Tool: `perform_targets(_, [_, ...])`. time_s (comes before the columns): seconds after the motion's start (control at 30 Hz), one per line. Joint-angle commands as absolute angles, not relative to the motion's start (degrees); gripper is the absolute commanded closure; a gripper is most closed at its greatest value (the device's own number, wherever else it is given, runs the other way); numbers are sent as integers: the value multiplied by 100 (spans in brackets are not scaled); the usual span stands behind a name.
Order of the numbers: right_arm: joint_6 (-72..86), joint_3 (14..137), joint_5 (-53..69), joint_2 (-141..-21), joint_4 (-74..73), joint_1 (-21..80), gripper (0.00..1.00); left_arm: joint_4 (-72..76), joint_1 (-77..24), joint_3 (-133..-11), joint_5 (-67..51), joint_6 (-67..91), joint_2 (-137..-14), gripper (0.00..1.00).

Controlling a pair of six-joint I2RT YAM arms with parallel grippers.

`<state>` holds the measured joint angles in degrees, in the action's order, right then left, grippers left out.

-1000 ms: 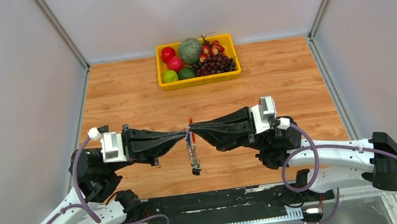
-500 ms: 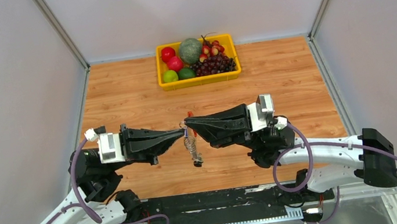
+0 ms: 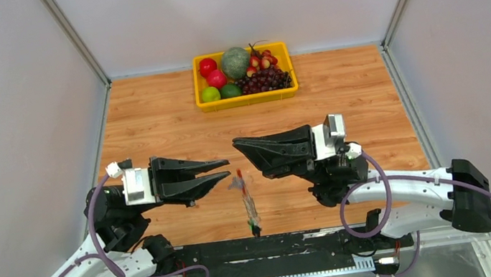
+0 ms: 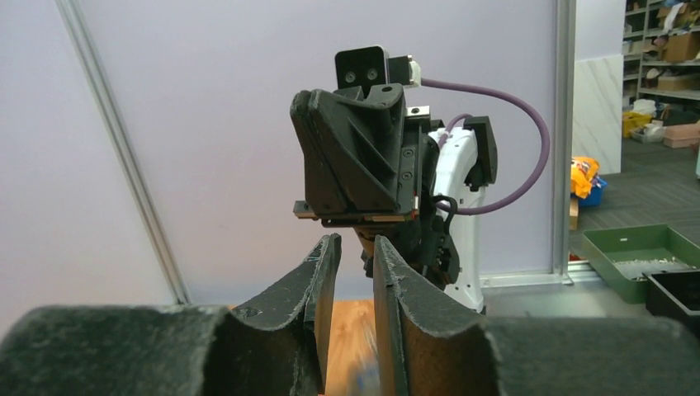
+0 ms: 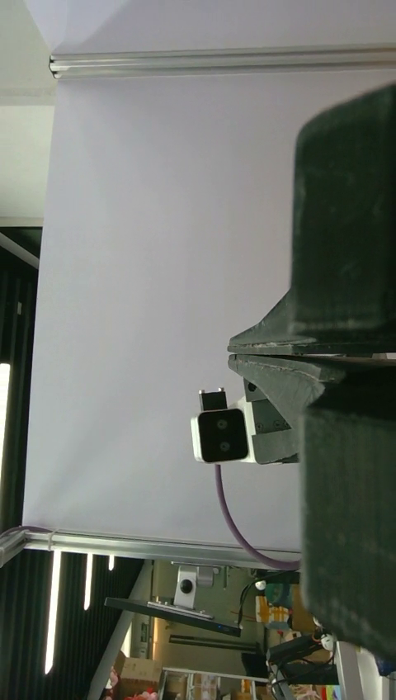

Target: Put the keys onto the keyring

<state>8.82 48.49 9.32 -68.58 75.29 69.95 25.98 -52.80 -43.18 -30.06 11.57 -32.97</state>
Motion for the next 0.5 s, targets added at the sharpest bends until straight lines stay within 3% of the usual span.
perform_targets(0.0, [836, 5070, 818, -6644, 7577, 6998, 100, 2364, -5296, -4526, -3092, 1032, -3179, 68])
perform_targets(0.23, [551, 4694, 337, -6213, 7116, 6987, 100, 1977, -5293, -4614, -2765, 810, -3131, 67])
perform_targets(0.47, [251, 4563, -552, -5171, 4588, 6930, 100, 1519, -5295, -4458, -2328, 790, -3007, 66])
